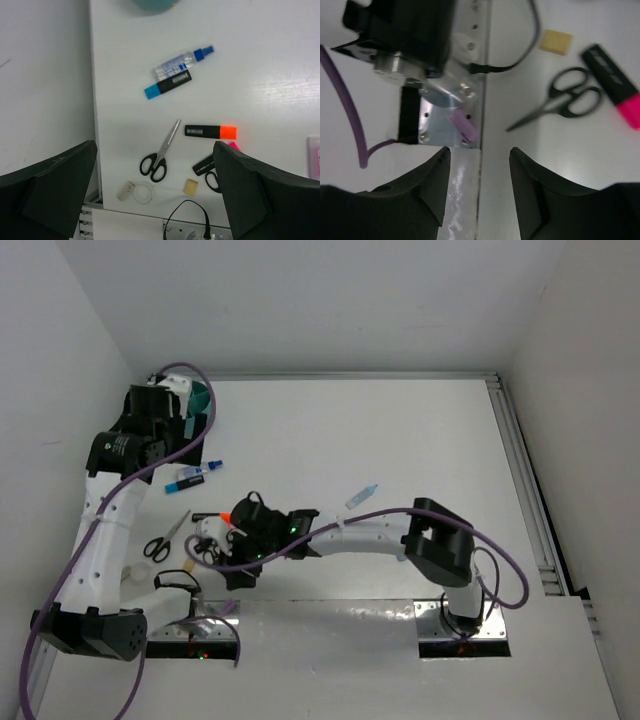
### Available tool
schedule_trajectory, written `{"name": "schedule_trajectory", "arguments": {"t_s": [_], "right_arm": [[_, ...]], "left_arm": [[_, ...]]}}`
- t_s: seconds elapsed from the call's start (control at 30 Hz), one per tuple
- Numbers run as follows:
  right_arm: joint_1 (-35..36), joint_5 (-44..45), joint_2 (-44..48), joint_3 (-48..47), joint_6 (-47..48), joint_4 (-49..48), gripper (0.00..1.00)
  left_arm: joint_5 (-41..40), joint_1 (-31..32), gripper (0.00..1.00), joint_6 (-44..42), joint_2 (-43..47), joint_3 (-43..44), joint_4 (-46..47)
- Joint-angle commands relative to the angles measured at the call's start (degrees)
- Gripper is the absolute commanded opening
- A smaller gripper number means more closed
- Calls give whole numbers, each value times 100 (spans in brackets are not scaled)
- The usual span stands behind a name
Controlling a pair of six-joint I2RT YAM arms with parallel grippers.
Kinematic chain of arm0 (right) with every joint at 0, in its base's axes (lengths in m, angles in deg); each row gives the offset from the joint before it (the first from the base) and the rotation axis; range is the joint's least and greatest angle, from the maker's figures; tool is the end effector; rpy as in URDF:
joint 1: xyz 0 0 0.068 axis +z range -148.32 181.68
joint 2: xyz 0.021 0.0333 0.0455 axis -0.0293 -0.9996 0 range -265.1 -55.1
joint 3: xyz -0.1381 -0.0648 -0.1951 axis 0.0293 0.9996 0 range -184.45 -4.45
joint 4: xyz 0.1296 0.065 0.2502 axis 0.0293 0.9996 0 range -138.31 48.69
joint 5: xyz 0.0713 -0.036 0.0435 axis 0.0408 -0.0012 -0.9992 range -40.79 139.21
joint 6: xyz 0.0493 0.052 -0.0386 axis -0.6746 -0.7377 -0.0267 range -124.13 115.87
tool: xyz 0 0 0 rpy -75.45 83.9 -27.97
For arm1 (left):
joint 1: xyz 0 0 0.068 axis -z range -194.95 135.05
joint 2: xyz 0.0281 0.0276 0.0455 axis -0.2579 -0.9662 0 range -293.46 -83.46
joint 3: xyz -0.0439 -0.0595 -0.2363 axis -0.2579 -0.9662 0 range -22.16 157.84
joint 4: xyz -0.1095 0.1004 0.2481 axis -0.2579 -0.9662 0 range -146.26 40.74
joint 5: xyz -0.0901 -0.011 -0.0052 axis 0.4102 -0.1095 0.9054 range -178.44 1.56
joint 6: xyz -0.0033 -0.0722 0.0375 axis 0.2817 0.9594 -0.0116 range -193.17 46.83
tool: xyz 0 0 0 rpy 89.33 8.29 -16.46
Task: Sort the stationery into containers
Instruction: Move the pen cap to the corner of the board.
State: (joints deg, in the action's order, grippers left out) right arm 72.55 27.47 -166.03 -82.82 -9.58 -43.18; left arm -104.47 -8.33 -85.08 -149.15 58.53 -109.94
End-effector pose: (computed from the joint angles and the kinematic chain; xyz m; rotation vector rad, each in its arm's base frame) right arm 0.1323 0.4611 0.1532 -1.4985 1.9111 1.0988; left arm 0.2712 -0.0118 0.3577 0.2457 2.3472 0.3758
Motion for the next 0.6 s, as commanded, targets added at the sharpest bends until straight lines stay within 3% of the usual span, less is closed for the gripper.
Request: {"name": "schedule_trajectory", "arguments": {"t_s": [0.0,0.33,0.57], "right_arm": [[225,-542,-436,-363,501,-195,50],[638,-138,-1412,-1144,1152,-30,47],[849,99,-1519,-1242,1459,542,42]], "left_arm": [[66,-274,100,145,363,369,101],[223,-661,100,179,698,132,162],[188,-661,100,144,777,105,162]]}}
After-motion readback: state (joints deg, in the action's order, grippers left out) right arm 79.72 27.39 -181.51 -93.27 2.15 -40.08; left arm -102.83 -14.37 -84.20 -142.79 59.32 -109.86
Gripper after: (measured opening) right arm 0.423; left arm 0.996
